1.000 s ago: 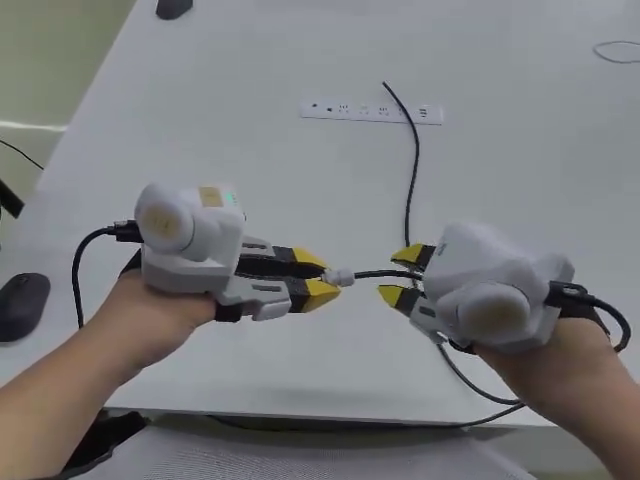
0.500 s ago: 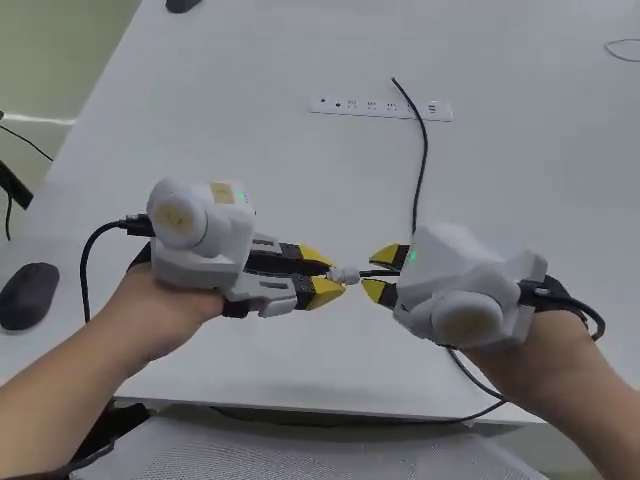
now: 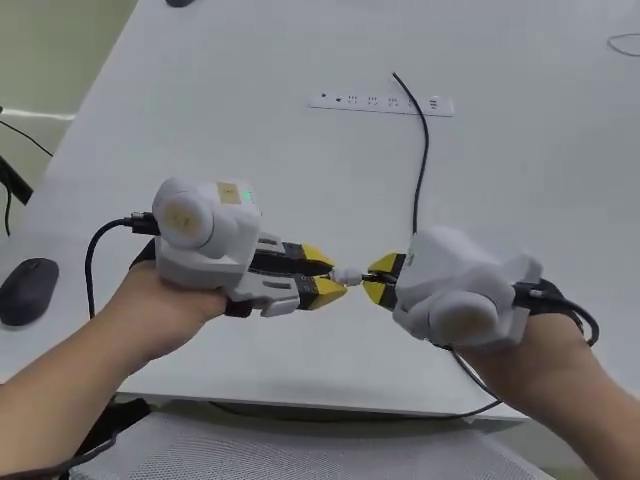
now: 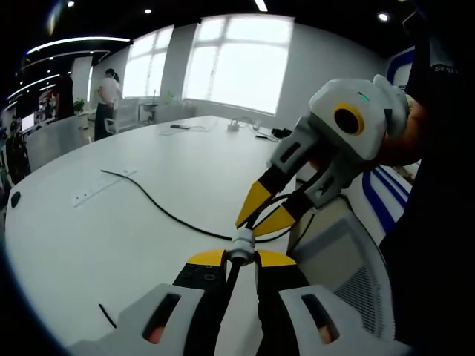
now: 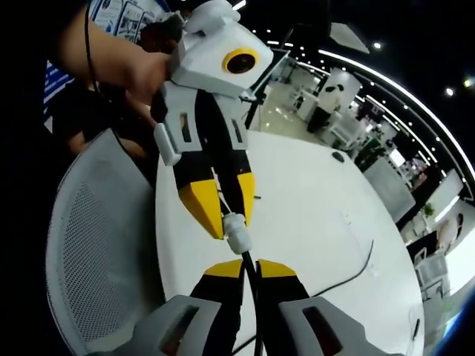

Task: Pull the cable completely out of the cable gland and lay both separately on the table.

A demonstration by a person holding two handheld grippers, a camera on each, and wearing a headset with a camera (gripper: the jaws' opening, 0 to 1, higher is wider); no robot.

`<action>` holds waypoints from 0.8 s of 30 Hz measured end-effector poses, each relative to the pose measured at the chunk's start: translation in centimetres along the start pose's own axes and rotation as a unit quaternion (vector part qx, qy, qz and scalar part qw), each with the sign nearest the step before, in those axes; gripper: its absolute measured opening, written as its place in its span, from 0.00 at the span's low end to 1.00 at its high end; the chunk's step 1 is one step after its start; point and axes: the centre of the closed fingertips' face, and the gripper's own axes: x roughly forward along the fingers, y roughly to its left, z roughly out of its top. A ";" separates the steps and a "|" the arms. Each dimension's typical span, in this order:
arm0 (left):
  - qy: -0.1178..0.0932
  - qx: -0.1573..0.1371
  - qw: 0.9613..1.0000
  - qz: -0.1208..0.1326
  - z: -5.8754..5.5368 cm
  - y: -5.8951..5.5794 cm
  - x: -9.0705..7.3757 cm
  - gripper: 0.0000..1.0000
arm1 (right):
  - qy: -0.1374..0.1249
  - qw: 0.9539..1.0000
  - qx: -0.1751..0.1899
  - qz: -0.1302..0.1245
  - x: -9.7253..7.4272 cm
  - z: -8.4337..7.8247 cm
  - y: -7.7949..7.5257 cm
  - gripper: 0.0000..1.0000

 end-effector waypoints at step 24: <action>-0.003 0.004 1.000 0.012 0.4 0.3 -0.2 0.15 | 0.025 0.993 0.112 -0.026 0.6 -5.0 -1.8 0.00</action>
